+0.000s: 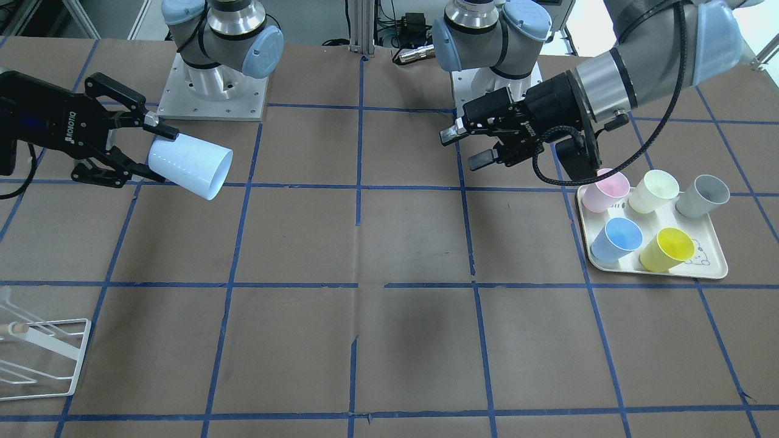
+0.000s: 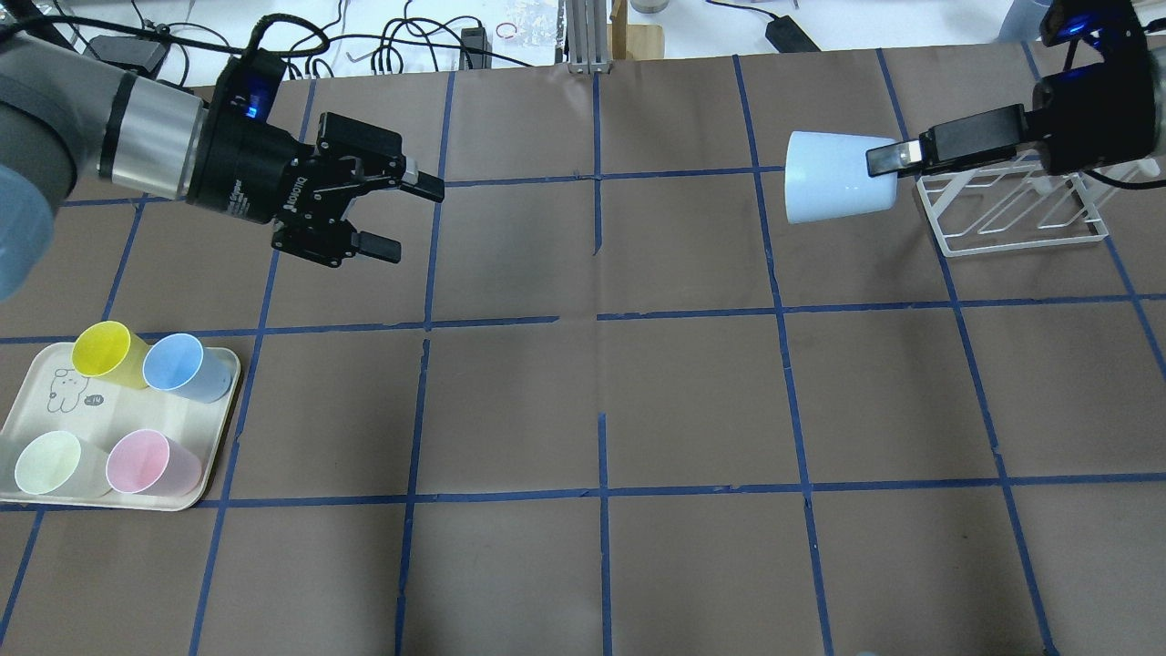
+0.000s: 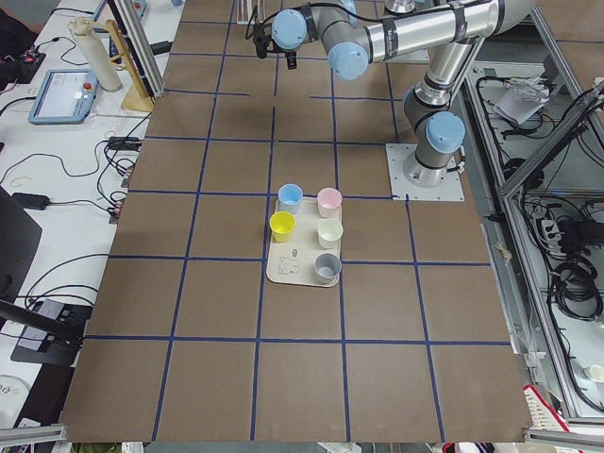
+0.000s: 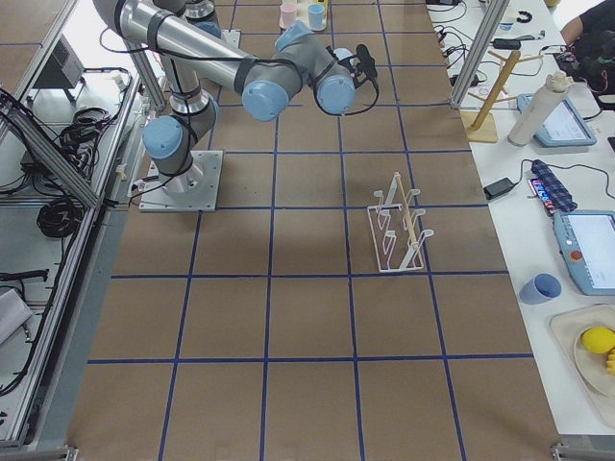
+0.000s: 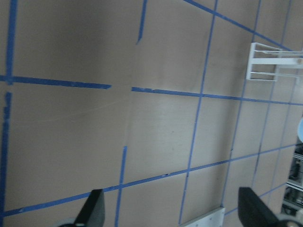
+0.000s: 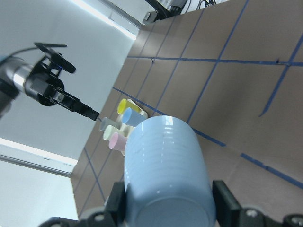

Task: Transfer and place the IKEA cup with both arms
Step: 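Carry the cup toward the left gripper while the left arm reaches toward it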

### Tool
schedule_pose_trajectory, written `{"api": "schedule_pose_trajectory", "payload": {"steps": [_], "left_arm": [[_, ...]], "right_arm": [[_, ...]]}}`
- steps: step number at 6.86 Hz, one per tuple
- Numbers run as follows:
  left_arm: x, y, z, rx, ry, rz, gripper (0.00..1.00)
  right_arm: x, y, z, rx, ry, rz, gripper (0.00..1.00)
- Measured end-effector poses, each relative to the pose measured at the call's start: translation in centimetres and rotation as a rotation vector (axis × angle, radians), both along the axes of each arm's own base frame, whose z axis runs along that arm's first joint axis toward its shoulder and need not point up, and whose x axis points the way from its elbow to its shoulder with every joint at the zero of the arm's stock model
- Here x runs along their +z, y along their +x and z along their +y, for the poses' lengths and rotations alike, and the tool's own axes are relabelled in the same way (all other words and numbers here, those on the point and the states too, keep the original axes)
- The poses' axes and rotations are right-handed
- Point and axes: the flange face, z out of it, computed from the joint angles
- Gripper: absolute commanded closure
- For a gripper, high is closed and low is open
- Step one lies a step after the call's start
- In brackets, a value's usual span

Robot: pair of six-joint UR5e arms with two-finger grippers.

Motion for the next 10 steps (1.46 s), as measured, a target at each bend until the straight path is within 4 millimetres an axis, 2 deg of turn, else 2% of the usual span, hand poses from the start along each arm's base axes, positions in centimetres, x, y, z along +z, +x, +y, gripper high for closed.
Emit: {"api": "schedule_pose_trajectory", "payload": {"steps": [2,3,5,7,10], "left_arm": [[-2.4,-1.6,1.0,0.064,0.027,0.230,0.00],[-2.9,-2.0,0.9,0.073,0.030,0.277,0.00],[-3.0,-3.1,1.0,0.067,0.025,0.314,0.00],[-2.7,-5.1,1.0,0.051,0.016,0.375,0.00],[-3.2,-5.6,-0.1,0.055,0.010,0.408,0.00]], "right_arm": [[-0.7,5.6,0.4,-0.030,0.054,-0.159,0.47],[-0.6,7.5,0.5,-0.030,0.062,-0.194,0.47],[-0.2,10.1,0.9,-0.038,0.086,-0.249,0.46],[0.2,12.9,1.1,-0.037,0.088,-0.293,0.45],[0.3,14.3,1.3,-0.025,0.076,-0.305,0.43]]}}
